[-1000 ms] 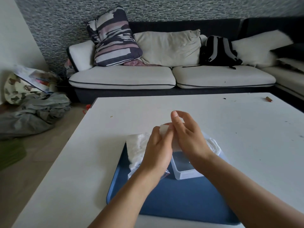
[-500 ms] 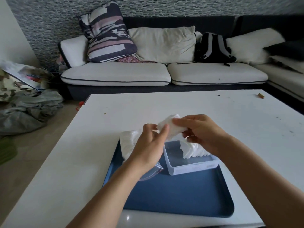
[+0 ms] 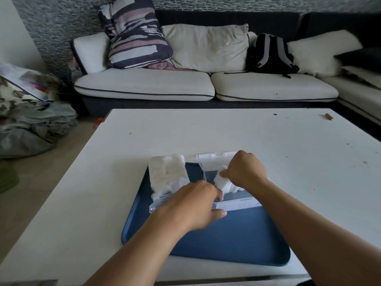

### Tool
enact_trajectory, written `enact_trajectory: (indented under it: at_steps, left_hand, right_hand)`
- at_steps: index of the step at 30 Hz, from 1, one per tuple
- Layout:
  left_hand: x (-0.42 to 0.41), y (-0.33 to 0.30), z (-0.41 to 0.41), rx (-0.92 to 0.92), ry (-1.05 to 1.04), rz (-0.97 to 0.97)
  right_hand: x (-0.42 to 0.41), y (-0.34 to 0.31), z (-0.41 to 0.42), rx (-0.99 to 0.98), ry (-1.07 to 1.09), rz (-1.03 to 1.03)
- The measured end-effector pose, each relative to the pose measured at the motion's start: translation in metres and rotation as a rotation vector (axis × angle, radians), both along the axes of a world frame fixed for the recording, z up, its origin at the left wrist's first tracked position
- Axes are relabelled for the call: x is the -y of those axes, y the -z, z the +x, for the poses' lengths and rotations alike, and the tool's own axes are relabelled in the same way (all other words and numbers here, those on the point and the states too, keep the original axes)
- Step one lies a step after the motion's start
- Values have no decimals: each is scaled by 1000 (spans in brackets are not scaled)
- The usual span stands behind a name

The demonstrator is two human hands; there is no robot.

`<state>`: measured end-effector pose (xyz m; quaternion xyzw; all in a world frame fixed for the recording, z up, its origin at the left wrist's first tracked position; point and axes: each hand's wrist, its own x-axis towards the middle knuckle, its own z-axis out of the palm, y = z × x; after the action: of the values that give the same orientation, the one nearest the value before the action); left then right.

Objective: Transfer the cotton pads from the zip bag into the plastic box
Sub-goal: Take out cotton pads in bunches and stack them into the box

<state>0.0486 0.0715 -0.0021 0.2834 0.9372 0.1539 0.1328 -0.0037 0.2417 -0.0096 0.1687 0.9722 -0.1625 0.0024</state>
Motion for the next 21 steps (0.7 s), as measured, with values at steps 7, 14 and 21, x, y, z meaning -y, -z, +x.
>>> enact_trajectory:
  at_steps: [7, 14, 21]
  left_hand:
    - [-1, 2, 0, 24, 29, -14]
    - [1, 3, -1, 41, 25, 39]
    - [4, 2, -3, 38, -6, 60]
  right_hand:
    - [-1, 16, 3, -103, 22, 141]
    - [-5, 5, 2, -89, 34, 65]
    - [19, -22, 12, 143, -167, -366]
